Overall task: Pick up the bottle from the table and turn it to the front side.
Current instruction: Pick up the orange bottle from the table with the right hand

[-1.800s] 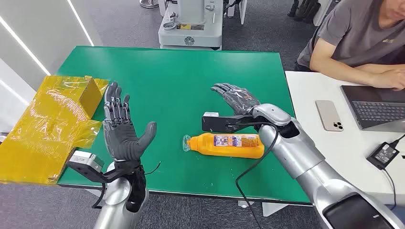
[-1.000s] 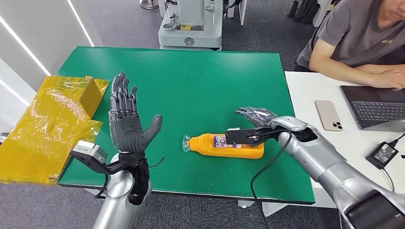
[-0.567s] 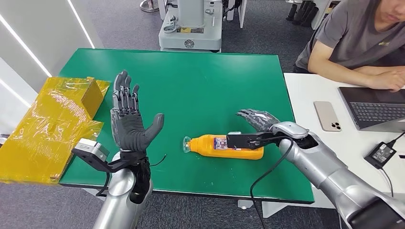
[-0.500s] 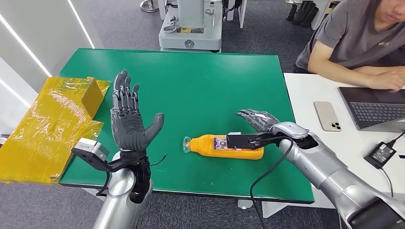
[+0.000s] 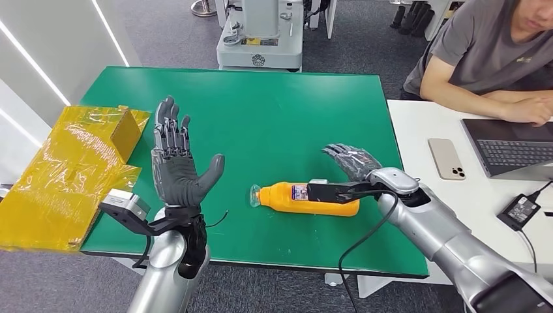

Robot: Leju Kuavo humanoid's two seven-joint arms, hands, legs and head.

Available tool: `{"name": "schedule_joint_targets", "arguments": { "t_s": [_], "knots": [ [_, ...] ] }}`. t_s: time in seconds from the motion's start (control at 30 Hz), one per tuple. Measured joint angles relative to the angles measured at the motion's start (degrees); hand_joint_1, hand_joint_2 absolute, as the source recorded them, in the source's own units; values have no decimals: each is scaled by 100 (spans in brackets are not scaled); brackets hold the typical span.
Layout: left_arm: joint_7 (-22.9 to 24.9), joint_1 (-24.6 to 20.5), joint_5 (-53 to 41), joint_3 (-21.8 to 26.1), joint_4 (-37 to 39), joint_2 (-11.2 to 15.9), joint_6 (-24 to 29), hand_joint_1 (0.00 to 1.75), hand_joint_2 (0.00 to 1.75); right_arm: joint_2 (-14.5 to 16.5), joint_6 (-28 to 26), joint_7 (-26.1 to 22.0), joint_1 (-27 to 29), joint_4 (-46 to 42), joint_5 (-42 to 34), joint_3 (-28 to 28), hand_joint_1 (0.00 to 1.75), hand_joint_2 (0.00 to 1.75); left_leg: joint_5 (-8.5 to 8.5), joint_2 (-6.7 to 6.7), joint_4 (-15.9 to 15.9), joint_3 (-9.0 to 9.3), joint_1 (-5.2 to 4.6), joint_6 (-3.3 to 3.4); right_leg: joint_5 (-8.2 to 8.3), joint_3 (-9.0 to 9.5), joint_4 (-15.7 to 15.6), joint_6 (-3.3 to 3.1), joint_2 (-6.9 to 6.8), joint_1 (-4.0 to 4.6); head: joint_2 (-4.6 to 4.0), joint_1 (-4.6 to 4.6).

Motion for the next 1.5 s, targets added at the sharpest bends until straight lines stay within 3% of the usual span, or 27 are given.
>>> {"name": "schedule_joint_targets", "arguments": {
  "t_s": [0.1, 0.2, 0.43, 0.53, 0.87, 1.5],
  "knots": [
    [-4, 2, 4, 0, 0, 3, 25, 0, 175, 61, -252, 47, 47, 2, 98, -32, 0, 175, 0, -2, -1, -2, 1, 0, -1, -1, 1, 0, -1, 1, 0, -1],
    [-23, 19, -3, 0, 0, 9, 56, 0, 175, 169, -863, 252, 170, 3, 345, -171, 0, 175, 1, -5, -1, -14, 1, 0, -1, -10, 3, 0, -4, 1, 0, 0],
    [-125, 95, -10, 0, 1, 24, 64, 0, 175, 462, -2035, 536, 504, -33, 751, -735, 0, 175, 1, -10, -2, -32, 1, -1, -5, -28, 3, 4, -6, 1, 0, 0],
    [-209, 92, 17, -1, 27, 43, 64, 0, 175, 569, -2251, 499, 663, -98, 830, -1020, 0, 175, -1, -11, -2, -35, 1, -1, -7, -33, 3, 4, -6, 1, 0, -1],
    [-309, 26, 85, -18, 209, 66, 46, 0, 175, 738, -1430, -198, 991, -118, 901, -1472, 0, 175, -1, -10, -2, -42, 0, 0, -7, -40, 3, 4, -6, 0, 0, 1],
    [-313, -26, 100, -68, 275, 64, -30, 0, 175, 622, -337, -1040, 1118, -205, 381, -1435, 0, 175, -1, -9, -2, -44, 0, 0, -7, -43, 2, 4, -4, 0, 0, 1]
  ]
}}
